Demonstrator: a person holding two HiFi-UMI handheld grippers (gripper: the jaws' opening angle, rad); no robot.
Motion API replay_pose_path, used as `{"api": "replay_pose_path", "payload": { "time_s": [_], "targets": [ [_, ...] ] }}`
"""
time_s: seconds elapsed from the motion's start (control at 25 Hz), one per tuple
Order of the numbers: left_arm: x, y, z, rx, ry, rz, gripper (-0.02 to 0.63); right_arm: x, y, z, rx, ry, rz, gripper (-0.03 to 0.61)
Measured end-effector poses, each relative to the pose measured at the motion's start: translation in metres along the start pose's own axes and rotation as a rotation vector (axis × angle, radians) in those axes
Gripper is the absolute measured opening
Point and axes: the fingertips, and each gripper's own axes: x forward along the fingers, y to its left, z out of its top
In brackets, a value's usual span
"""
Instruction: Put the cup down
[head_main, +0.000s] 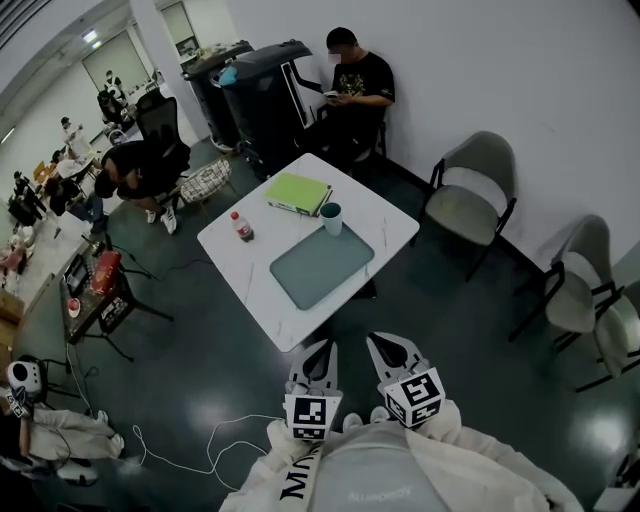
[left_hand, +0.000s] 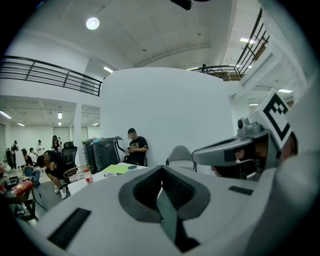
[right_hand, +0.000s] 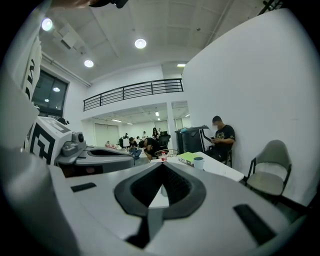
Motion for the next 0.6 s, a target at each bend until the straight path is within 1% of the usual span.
{"api": "replay_pose_path", "payload": {
  "time_s": [0.28,0.6],
  "targets": [
    [0.0011,-0.0063,-0.0025,-0.012,0.007,-0.017,0.011,-0.0019,-0.0006,0.0017,0.0,0.006,0.003,0.005],
    [0.003,-0.0089,0.0028,-0.006,0.001,-0.027,0.011,-0.0044,-0.0033,0.0053,-0.006,0.003,-0.014,0.005]
  ]
}}
